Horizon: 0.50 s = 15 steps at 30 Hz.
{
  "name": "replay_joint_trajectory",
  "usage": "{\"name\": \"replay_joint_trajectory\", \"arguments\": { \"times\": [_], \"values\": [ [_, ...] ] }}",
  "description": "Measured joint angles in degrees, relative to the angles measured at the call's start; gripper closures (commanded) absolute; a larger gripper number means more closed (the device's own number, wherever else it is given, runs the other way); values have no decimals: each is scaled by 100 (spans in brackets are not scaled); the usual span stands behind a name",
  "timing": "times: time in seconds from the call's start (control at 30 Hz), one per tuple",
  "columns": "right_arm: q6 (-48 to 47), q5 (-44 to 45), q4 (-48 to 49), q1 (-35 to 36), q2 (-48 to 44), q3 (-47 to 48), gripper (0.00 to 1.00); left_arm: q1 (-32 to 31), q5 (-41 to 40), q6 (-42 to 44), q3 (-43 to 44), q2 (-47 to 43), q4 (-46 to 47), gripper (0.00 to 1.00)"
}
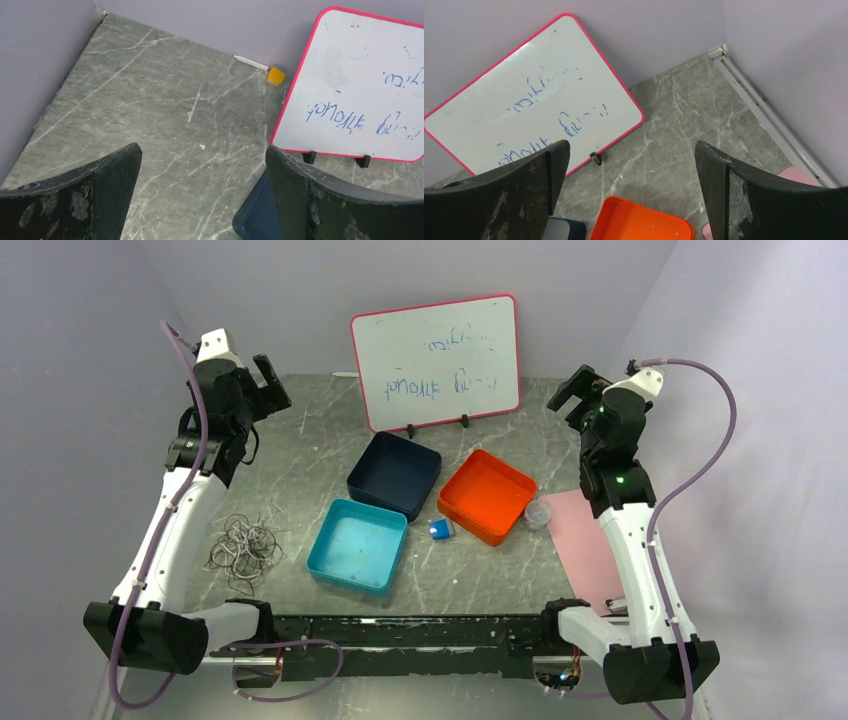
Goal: Untangle the cables
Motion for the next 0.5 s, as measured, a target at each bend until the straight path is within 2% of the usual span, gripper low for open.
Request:
{"name": "replay_joint_trajectory", "arguments": {
  "times": [0.37,0.5],
  "values": [
    [-358,-437,-13,-15,-153,-26,0,68,-181,-15,402,273,-621,2],
    [-481,-662,-46,-15,-153,-26,0,308,-105,-149,402,387,-876,2]
  ]
}}
